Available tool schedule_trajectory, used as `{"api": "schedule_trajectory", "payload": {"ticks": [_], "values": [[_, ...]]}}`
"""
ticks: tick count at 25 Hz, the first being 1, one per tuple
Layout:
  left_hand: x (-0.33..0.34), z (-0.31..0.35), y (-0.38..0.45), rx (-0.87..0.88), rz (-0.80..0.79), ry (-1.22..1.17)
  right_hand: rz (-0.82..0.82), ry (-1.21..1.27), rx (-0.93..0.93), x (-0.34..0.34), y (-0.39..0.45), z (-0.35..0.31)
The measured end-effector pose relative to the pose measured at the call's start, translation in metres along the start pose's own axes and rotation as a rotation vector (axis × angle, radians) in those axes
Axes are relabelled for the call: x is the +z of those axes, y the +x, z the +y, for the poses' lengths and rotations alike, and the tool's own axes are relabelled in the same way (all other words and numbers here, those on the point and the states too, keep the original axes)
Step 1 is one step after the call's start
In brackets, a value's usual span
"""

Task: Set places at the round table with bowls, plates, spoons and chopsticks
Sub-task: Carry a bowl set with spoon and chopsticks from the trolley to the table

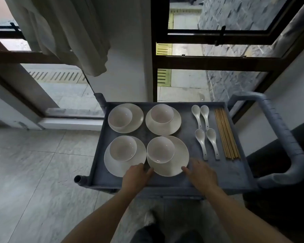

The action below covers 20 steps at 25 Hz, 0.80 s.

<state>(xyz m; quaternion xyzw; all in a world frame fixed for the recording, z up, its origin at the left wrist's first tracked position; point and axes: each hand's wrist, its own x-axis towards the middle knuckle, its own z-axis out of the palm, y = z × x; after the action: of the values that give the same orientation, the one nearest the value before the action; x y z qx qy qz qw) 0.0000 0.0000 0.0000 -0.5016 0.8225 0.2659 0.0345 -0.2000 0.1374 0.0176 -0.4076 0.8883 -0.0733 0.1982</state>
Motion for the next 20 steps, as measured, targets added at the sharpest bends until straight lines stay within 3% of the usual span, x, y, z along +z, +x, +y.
{"api": "schedule_trajectory", "payload": {"ticks": [4, 14, 20], "values": [[0.010, 0.008, 0.009, -0.077, 0.004, -0.080, -0.086, 0.055, -0.008, 0.002, 0.018, 0.009], [0.037, 0.033, 0.020, -0.364, 0.108, -0.393, -0.258, 0.622, 0.118, 0.013, 0.064, 0.022], [0.038, 0.045, 0.026, -0.395, -0.030, -0.987, -0.243, 0.833, 0.170, 0.004, 0.059, 0.038]]}}
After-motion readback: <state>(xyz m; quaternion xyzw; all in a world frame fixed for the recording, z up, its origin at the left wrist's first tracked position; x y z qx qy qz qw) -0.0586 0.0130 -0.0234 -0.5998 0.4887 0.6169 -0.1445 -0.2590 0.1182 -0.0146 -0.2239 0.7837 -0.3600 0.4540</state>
